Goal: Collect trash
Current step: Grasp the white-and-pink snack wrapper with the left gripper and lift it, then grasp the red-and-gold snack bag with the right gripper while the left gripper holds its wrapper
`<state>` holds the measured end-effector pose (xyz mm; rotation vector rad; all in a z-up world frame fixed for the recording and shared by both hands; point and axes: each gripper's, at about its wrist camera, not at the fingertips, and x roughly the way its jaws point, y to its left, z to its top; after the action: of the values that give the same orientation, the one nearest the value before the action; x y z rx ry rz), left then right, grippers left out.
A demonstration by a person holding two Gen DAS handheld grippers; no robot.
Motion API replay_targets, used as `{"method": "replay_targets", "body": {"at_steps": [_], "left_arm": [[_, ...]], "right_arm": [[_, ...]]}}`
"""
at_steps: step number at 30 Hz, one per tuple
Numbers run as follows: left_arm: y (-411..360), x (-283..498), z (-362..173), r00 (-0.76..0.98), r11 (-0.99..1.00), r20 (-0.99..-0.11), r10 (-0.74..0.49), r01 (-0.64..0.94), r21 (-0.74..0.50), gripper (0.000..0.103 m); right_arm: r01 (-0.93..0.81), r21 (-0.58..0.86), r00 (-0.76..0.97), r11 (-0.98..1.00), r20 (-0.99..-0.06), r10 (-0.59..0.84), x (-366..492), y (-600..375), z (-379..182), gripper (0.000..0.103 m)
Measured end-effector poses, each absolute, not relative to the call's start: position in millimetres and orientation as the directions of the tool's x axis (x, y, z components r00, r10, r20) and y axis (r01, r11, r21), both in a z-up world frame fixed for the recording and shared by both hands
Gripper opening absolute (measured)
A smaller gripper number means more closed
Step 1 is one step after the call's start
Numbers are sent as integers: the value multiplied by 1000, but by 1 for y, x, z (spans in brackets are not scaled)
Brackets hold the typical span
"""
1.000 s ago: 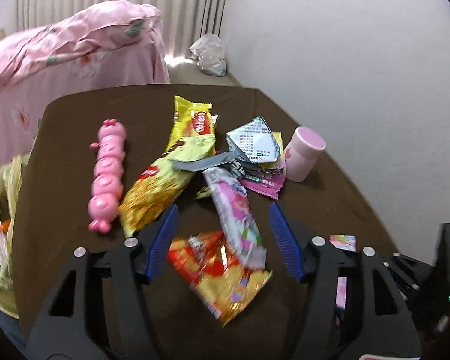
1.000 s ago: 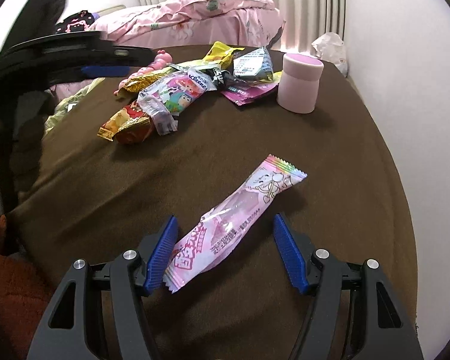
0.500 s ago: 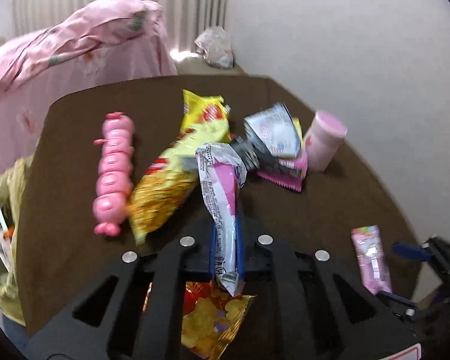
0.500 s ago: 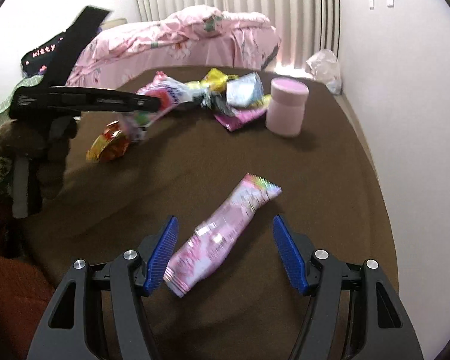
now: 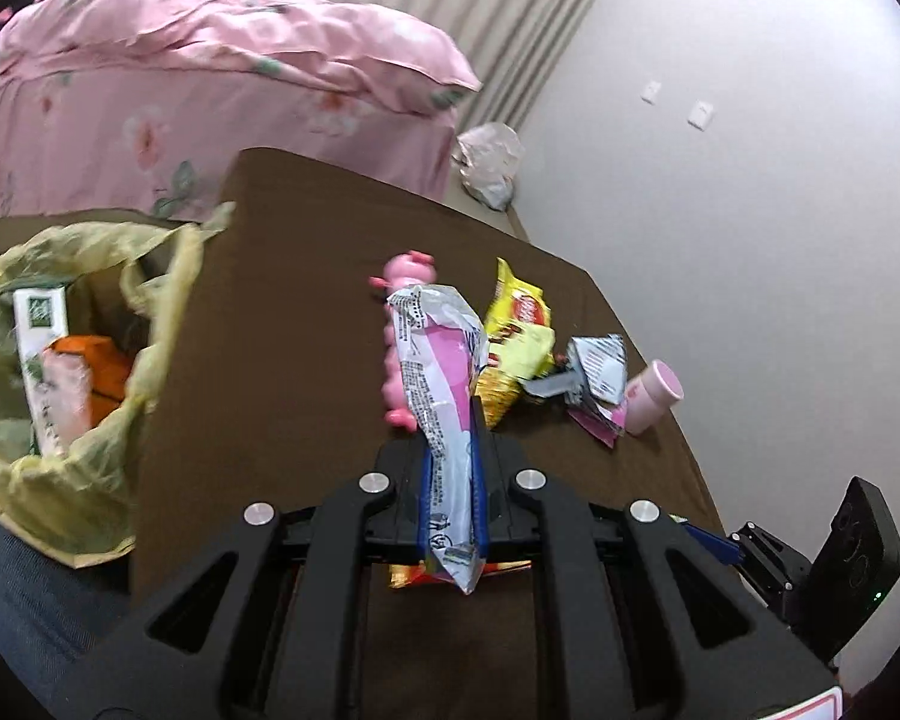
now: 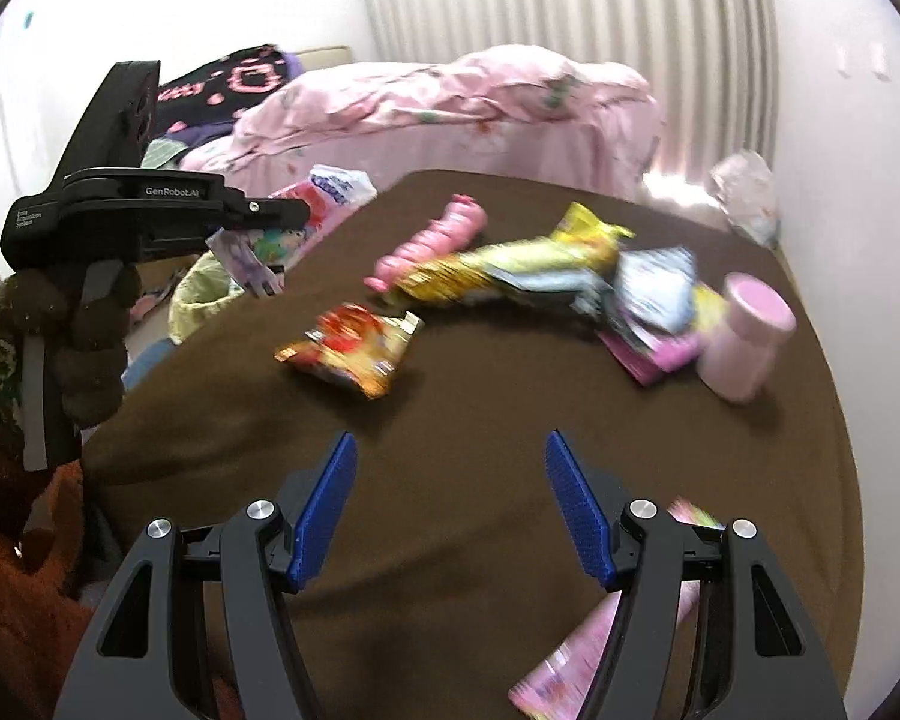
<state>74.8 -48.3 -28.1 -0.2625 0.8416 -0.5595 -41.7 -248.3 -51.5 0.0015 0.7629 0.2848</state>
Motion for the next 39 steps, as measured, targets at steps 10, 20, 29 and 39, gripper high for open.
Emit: {"method": "replay_targets", "body": {"at_steps": [10, 20, 29, 39], "left_arm": [[-16, 63, -53, 544, 893, -709, -449, 293, -341, 10], [-7, 66, -67, 528, 886, -712, -463, 285, -365, 27], [-2, 67, -64, 549, 872, -679, -488, 275, -404, 47], [20, 65, -52, 622, 893, -649, -438, 215, -396, 60]], "right_arm": [[-573, -26, 583, 819, -715, 385, 25, -194, -47, 62], [-634, 99, 392, 767, -813, 429, 52, -195, -76, 62], [-550, 193, 453, 813, -749, 484, 15, -211, -52, 62], [-387, 123, 537, 914, -775, 331, 47, -182, -70, 61]]}}
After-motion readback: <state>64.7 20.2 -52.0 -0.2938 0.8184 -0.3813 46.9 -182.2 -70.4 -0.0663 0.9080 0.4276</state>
